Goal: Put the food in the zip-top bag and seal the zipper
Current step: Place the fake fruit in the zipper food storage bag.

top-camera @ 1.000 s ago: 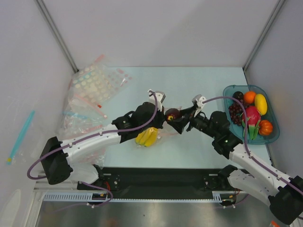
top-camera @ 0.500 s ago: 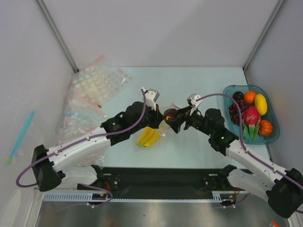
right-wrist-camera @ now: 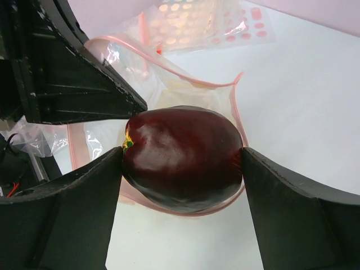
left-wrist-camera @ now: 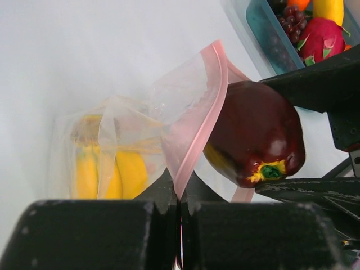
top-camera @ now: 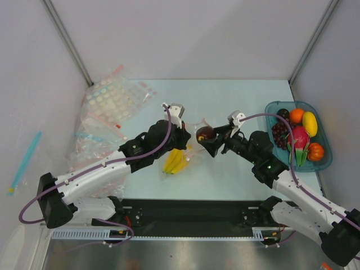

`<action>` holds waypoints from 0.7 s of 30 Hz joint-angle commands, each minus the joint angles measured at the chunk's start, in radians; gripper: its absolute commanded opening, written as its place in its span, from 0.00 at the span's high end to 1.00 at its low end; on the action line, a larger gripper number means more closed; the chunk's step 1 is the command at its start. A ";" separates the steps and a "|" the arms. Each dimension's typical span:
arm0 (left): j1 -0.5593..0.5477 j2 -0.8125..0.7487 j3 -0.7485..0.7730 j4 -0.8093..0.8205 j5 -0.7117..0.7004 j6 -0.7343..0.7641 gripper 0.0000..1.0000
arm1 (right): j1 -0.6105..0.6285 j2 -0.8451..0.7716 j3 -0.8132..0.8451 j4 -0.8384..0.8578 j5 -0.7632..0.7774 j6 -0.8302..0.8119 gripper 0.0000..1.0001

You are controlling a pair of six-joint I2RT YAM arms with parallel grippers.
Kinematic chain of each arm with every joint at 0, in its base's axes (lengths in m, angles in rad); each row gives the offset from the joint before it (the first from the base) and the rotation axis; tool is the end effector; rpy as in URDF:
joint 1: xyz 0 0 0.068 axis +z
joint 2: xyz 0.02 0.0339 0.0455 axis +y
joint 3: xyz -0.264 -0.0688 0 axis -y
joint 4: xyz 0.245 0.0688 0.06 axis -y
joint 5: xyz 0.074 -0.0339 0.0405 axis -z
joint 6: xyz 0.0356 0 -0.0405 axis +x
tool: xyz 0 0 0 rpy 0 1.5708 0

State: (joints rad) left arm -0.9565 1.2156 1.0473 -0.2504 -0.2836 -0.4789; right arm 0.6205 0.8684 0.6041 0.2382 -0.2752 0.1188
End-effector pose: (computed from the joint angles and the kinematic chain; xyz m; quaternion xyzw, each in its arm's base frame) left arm 0.1687 -0.2219 0.3352 0.1216 0.8249 -0.2654 0.4842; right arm 0.1651 0.1299 0.3061 -0.2688 0.6635 0.3413 0.6090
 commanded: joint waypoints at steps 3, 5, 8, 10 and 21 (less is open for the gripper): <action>0.009 -0.039 0.003 0.046 0.020 -0.018 1.00 | 0.004 0.041 0.031 0.021 -0.033 -0.010 0.12; 0.009 -0.033 0.010 0.048 0.061 -0.013 1.00 | 0.008 0.055 0.039 0.018 -0.042 -0.010 0.00; 0.009 -0.024 0.016 0.051 0.077 -0.009 1.00 | 0.016 0.066 0.042 0.015 -0.047 -0.016 0.00; 0.009 -0.030 0.013 0.048 0.064 -0.009 1.00 | 0.018 0.067 0.045 0.012 -0.029 -0.015 0.00; 0.013 -0.031 0.017 0.008 -0.046 -0.030 1.00 | 0.018 -0.029 0.017 0.009 0.111 0.021 0.07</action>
State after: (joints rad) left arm -0.9520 1.2079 1.0470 -0.2508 -0.2745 -0.4824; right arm 0.6338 0.8886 0.6064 0.2344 -0.2413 0.1261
